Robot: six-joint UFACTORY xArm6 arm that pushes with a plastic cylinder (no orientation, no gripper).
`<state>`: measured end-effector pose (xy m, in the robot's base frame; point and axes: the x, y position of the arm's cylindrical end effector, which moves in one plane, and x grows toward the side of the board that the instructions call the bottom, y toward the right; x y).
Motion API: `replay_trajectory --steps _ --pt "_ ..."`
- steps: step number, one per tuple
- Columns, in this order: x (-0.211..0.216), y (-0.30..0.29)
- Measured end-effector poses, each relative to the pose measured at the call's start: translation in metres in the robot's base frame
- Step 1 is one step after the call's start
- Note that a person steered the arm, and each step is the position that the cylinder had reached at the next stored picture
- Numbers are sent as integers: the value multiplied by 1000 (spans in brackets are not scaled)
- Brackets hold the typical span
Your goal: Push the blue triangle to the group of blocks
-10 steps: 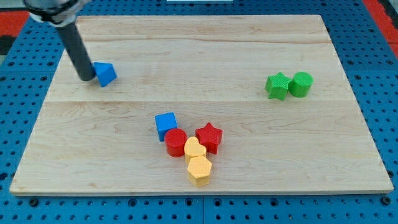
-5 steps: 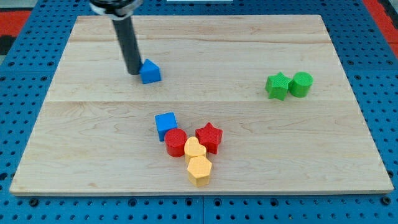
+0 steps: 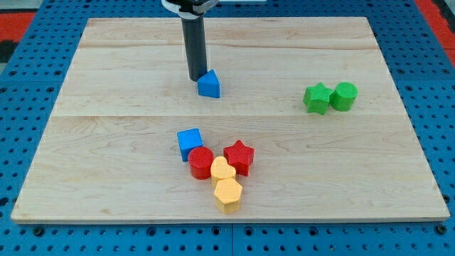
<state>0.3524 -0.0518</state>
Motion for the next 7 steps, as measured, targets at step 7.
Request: replay_trajectory --steps 7 --pt "78 95"
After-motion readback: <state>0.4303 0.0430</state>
